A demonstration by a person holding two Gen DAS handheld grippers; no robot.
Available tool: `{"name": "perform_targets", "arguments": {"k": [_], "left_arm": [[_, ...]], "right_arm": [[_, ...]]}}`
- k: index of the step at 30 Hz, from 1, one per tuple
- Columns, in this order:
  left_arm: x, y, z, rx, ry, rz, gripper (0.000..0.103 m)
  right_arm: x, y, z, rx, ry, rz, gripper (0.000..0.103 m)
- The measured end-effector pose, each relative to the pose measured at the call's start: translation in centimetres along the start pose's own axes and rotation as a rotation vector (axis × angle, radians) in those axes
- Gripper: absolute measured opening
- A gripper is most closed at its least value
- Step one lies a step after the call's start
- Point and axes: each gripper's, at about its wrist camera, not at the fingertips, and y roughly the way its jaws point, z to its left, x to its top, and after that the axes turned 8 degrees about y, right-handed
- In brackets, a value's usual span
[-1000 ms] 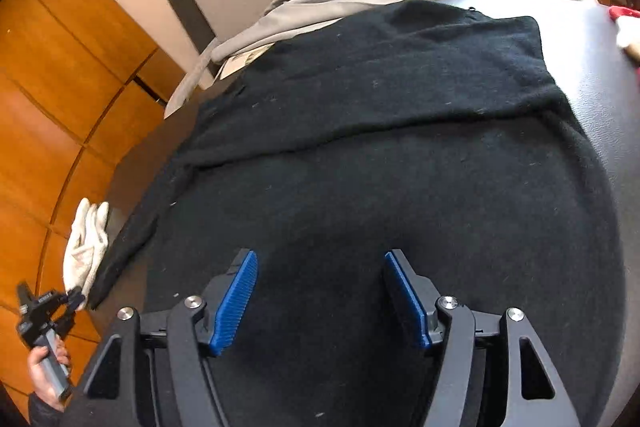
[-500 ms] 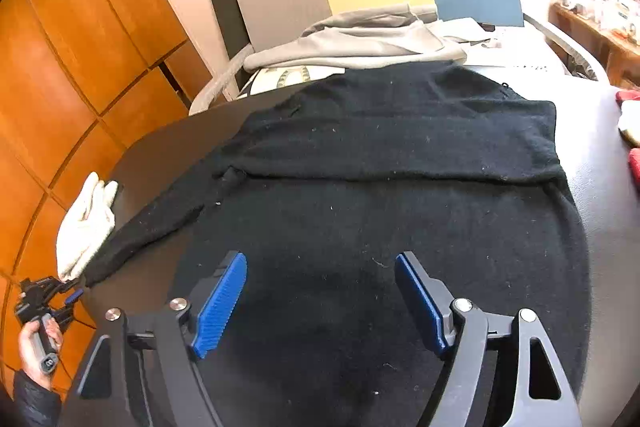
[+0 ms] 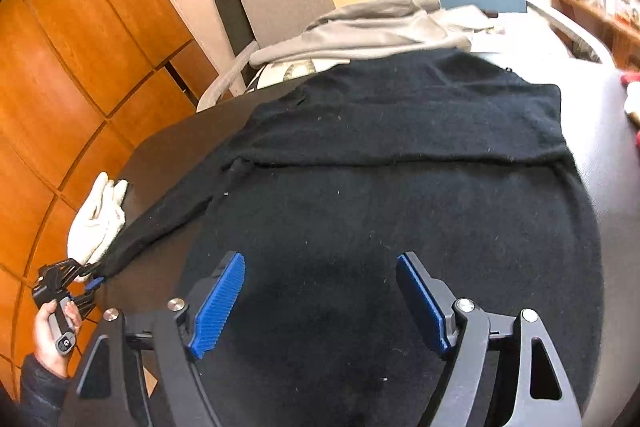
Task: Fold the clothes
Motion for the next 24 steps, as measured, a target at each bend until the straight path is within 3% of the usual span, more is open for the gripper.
{"name": "perform_targets", "arguments": {"k": [4,6,8,10,14,18,23,24], "left_arm": [[0.0,0.8,-0.3,-0.009,-0.061,-0.02,0.022],[0.1,1.3,-0.9,-0.001,-0.047,-0.024,0.019],[0.2,1.7,-1.8,0.009,-0.016,-0.026,0.007],[0.2,1.9,-2.6,0.002,0.011,-0.035,0.005],[0.1,2.6,-6.6,-0.039,0.128,-0.035,0.003],[-1.2,4.3,-13.3,-0.098,0.299,-0.008,0.003],[-4.7,8.7,-22.1,-0.202,0.477,0.108,0.003],[-5.6,8.1,-23.1,-0.221,0.514,0.138,0.003]], "right_arm": [[-0.5,0.7,-0.2,-0.006,-0.013,0.023,0.079],[-0.7,0.9,-0.2,-0.01,-0.022,0.034,0.079],[-1.0,0.9,-0.3,-0.017,-0.027,0.034,0.079],[-1.2,1.1,-0.6,-0.023,-0.018,0.043,0.079],[-1.4,1.4,-1.2,-0.035,-0.004,0.061,0.079],[-1.0,1.7,-1.4,-0.049,0.001,0.056,0.079],[-0.5,1.5,-1.5,-0.05,-0.001,0.045,0.079],[-0.4,1.5,-1.5,-0.05,-0.001,0.052,0.079]]}}
